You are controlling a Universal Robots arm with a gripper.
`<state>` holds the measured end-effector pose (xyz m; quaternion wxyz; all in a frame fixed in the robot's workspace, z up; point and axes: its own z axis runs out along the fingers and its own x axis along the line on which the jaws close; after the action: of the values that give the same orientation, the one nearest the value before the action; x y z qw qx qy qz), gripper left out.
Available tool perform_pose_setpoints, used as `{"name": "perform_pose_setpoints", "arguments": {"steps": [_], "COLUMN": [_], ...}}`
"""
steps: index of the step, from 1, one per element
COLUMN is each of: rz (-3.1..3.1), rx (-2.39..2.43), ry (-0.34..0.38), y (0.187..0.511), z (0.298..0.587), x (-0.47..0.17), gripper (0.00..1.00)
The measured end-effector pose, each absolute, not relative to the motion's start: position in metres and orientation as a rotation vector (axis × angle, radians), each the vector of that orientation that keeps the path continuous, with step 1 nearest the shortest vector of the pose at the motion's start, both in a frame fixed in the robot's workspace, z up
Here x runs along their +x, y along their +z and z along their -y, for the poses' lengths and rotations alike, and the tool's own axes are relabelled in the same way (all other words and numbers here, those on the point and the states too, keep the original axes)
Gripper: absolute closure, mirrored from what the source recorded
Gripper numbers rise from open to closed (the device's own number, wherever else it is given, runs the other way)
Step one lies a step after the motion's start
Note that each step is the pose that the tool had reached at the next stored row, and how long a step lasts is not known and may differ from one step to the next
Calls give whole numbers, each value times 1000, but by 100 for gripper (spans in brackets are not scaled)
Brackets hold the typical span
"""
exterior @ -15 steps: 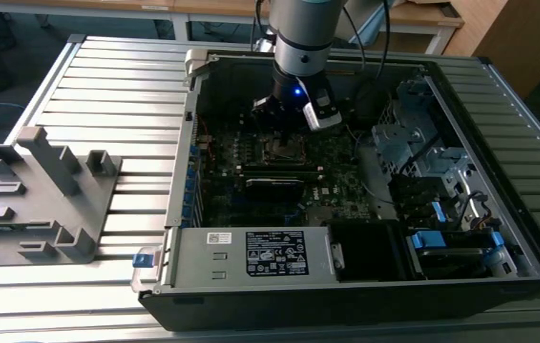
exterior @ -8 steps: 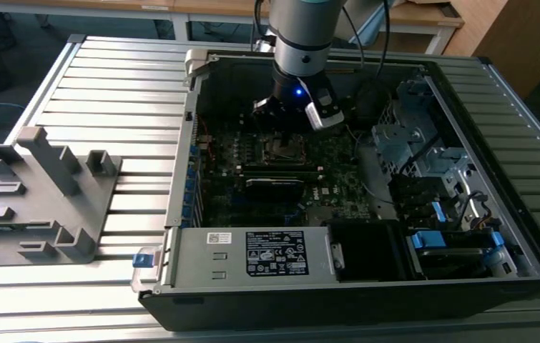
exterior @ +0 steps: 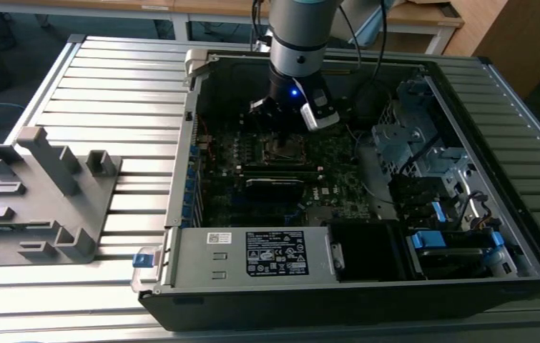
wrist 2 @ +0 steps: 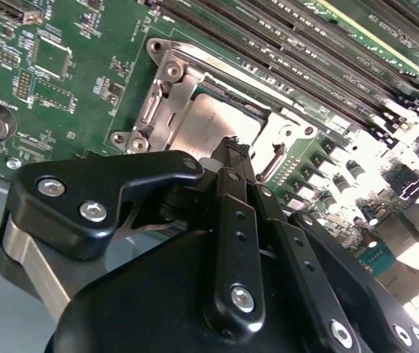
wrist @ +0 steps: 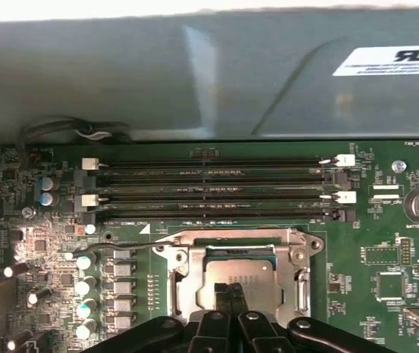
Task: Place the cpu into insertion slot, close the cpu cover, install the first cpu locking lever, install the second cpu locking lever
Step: 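Close the cpu cover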
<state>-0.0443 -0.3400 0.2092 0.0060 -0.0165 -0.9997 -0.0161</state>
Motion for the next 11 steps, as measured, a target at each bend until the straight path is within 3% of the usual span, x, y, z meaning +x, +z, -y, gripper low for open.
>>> {"name": "perform_pose_setpoints", "arguments": {"steps": [11], "rz": [3129], "rx": [-51], "ry": [-51], "y": [209], "z": [340], "x": [-61], "gripper": [89]}}
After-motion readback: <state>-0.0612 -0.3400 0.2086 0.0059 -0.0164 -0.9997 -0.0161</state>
